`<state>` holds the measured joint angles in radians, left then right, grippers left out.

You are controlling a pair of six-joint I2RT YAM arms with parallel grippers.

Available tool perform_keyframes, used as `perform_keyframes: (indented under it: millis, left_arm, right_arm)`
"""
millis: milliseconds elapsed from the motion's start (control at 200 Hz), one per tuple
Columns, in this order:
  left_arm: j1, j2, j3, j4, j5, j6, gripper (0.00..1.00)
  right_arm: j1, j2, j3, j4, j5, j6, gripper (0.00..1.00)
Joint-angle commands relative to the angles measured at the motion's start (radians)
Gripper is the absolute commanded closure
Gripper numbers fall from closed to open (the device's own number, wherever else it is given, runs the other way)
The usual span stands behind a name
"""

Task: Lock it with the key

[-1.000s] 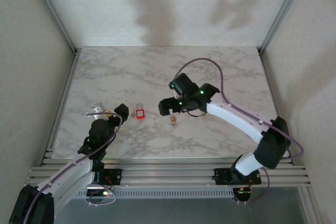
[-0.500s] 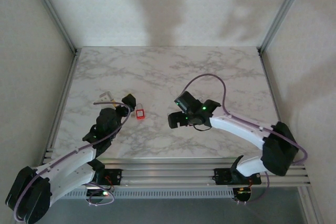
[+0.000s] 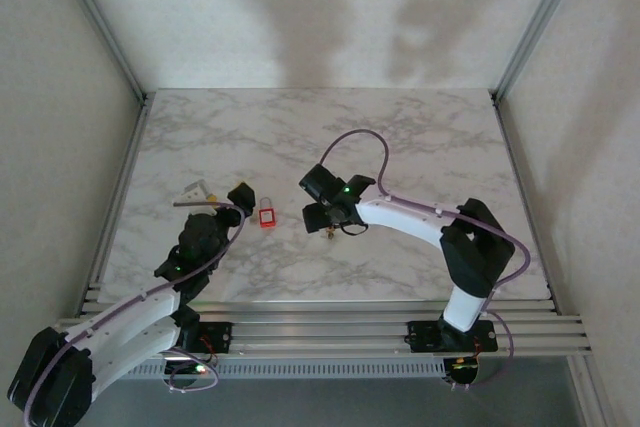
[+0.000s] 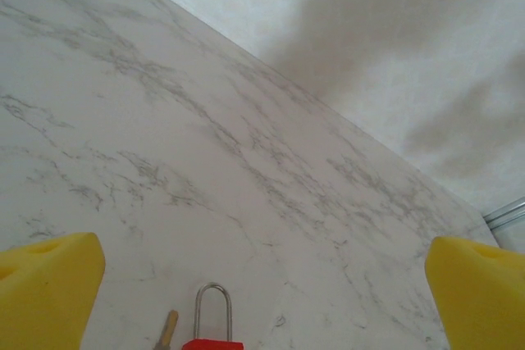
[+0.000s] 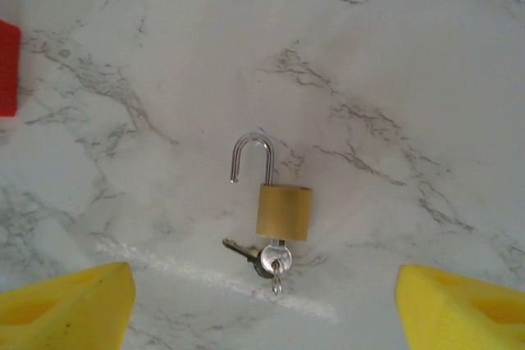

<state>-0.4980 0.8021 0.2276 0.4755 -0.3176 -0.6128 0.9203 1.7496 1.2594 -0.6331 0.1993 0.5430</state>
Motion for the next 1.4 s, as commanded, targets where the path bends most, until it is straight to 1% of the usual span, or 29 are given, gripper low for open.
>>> perform_keyframes:
  millis: [0,200,280,541,696,791,856,1391]
  left_arm:
    - [-0.011,-0.028,-0.018,-0.002,-0.049,-0.003,0.00]
    - [-0.014,-0.022,-0.020,-0.008,-0.057,-0.008,0.00]
    - [-0.013,-0.017,-0.019,-0.016,-0.058,-0.007,0.00]
    - [-0.014,-0.037,-0.025,-0.023,-0.078,-0.002,0.00]
    - [-0.014,-0.035,-0.024,-0.021,-0.083,-0.002,0.00]
    - [-0.014,-0.035,-0.023,-0.021,-0.084,-0.001,0.01]
    - [-0.014,-0.034,-0.024,-0.021,-0.084,-0.001,0.00]
    - [-0.014,-0.029,-0.020,-0.026,-0.085,0.001,0.00]
  right_arm:
    - [0.008,0.041,0.024,-0.051,0.034,-0.004,0.21]
    - [0.007,0.069,0.010,-0.031,0.030,-0.011,0.24]
    - [0.006,0.087,0.015,-0.030,0.023,-0.020,0.31]
    - [-0.017,0.103,-0.004,-0.005,0.000,-0.033,0.33]
    - [-0.036,0.119,-0.014,0.011,-0.028,-0.041,0.40]
    - [-0.038,0.132,-0.015,0.016,-0.039,-0.045,0.41]
    - [-0.042,0.142,-0.016,0.018,-0.044,-0.045,0.45]
    - [-0.049,0.200,-0.011,0.039,-0.067,-0.051,0.51]
